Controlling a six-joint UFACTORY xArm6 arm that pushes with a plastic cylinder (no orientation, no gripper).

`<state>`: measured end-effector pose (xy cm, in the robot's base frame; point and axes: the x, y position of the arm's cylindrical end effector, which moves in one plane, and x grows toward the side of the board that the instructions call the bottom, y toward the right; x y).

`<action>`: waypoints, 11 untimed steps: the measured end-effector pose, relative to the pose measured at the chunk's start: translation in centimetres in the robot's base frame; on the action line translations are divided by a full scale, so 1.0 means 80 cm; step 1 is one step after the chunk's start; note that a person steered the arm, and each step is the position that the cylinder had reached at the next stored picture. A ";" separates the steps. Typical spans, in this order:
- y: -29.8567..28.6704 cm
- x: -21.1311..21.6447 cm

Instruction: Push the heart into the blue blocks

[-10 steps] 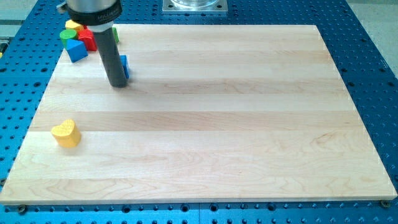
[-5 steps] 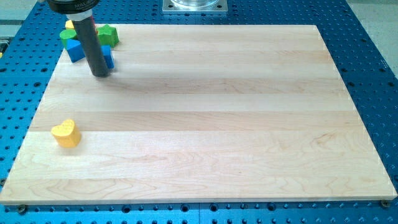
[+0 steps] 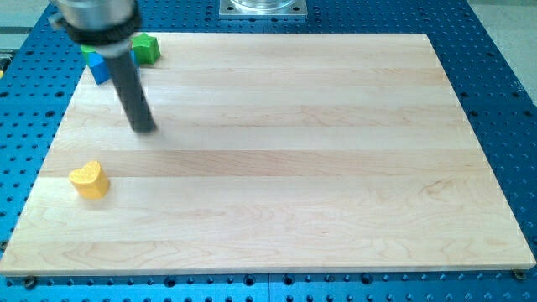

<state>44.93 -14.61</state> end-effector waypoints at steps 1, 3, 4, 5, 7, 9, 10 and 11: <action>0.062 0.120; -0.060 0.082; -0.052 0.059; -0.042 0.129; -0.126 0.021; -0.106 -0.068; -0.106 -0.117; -0.106 -0.119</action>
